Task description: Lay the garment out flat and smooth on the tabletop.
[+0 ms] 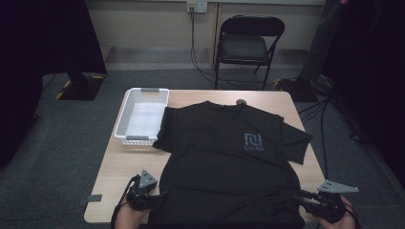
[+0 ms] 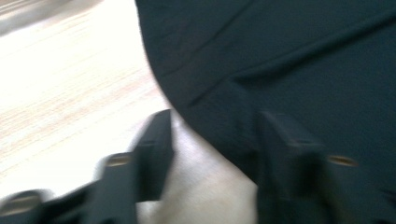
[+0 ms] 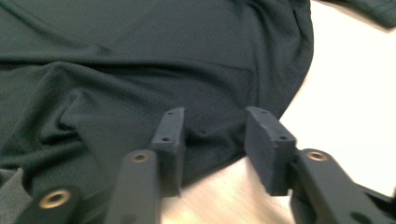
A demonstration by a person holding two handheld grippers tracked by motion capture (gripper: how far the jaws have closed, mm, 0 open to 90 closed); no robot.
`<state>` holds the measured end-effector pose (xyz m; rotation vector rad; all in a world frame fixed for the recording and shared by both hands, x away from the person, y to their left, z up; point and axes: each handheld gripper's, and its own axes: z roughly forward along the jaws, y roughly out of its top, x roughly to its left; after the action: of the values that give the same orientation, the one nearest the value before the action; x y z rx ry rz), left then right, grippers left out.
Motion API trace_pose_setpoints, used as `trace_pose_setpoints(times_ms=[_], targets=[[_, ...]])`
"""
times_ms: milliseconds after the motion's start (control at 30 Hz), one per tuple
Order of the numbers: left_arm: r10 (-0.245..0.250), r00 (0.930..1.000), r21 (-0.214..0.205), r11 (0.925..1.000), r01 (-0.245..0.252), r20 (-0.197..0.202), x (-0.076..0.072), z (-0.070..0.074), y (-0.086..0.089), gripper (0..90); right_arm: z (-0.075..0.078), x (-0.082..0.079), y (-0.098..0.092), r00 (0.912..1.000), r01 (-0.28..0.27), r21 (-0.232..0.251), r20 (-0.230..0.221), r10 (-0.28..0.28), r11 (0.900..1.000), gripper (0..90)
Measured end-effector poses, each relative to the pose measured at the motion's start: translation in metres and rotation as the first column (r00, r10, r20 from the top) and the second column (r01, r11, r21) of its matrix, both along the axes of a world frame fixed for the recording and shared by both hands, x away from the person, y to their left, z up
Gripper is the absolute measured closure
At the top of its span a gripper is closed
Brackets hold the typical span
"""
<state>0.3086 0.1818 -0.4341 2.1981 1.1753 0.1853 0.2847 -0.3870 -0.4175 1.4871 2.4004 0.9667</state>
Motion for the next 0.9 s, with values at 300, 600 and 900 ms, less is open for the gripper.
trace_pose_setpoints(times_ms=[300, 600, 900], targets=[[-0.04, 0.999, -0.044, 0.9982, 0.041, 0.021, -0.001, 0.017, -0.002, 87.2, 0.013, -0.006, -0.008, 0.9991, -0.035, 0.071, 0.028, 0.033, 0.9969, 88.3], [-0.029, 0.9955, -0.195, 0.9798, 0.046, 0.09, -0.006, 0.047, 0.017, 87.1, 0.062, -0.008, -0.025, 0.9897, -0.053, 0.132, 0.139, 0.034, 0.9898, 88.2], [0.015, 0.9859, -0.174, 0.9846, 0.014, 0.167, 0.001, 0.052, 0.014, 32.8, 0.068, 0.0, -0.02, 0.9801, -0.042, 0.121, 0.198, 0.017, 0.9918, 45.7]])
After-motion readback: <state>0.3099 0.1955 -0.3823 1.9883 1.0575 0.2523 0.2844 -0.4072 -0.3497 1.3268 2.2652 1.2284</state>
